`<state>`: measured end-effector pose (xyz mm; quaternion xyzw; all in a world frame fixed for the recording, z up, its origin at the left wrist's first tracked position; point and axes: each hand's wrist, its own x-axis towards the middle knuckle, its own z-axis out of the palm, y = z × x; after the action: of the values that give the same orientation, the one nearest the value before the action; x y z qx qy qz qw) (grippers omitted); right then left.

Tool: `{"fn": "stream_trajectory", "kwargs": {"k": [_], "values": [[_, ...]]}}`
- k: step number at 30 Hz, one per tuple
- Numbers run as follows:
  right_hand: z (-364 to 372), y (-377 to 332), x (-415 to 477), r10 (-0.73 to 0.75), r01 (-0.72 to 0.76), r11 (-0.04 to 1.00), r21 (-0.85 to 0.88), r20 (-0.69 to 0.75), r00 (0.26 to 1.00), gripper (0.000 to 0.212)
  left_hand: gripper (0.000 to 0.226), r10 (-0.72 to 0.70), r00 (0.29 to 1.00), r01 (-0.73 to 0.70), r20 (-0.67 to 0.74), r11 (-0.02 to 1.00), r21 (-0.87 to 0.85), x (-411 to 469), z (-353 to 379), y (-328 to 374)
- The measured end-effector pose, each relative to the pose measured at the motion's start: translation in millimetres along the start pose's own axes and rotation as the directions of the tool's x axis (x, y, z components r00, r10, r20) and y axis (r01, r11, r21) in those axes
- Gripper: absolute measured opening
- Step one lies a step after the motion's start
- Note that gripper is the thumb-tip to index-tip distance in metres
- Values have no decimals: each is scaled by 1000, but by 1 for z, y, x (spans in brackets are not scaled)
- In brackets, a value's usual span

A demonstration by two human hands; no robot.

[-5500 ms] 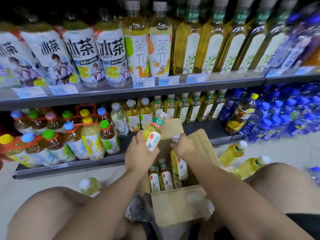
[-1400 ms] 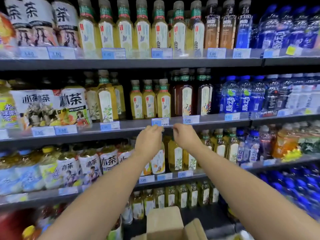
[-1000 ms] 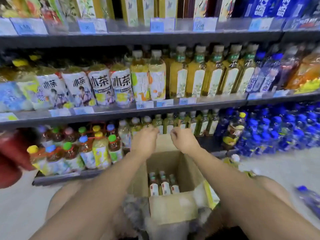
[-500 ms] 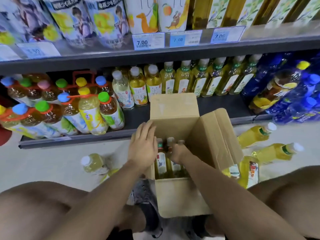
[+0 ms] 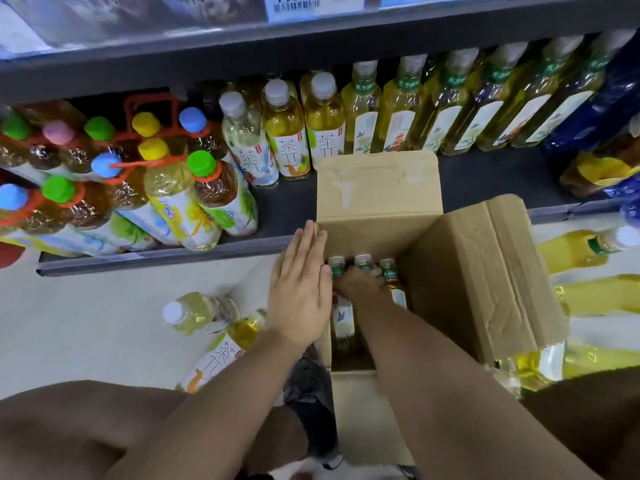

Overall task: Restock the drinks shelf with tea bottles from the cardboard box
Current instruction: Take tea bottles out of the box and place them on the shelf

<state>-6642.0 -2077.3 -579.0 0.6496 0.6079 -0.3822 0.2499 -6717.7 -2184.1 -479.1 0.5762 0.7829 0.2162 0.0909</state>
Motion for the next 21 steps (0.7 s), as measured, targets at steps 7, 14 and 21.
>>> {"fn": "stream_trajectory", "kwargs": {"k": [7, 14, 21], "values": [[-5, -14, 12, 71, -70, 997, 20, -53, 996, 78, 55, -10, 1000, 10, 4, 1000, -10, 1, 1, 1], [-19, -2, 1, 32, -27, 984, 174, -21, 999, 95, 55, -16, 1000, 15, 24, 1000, 20, 2, -2, 5], [-46, 28, -36, -126, 141, 970, 198, -86, 988, 106, 56, -29, 998, 26, 54, 999, 46, 0, -9, 8]]}}
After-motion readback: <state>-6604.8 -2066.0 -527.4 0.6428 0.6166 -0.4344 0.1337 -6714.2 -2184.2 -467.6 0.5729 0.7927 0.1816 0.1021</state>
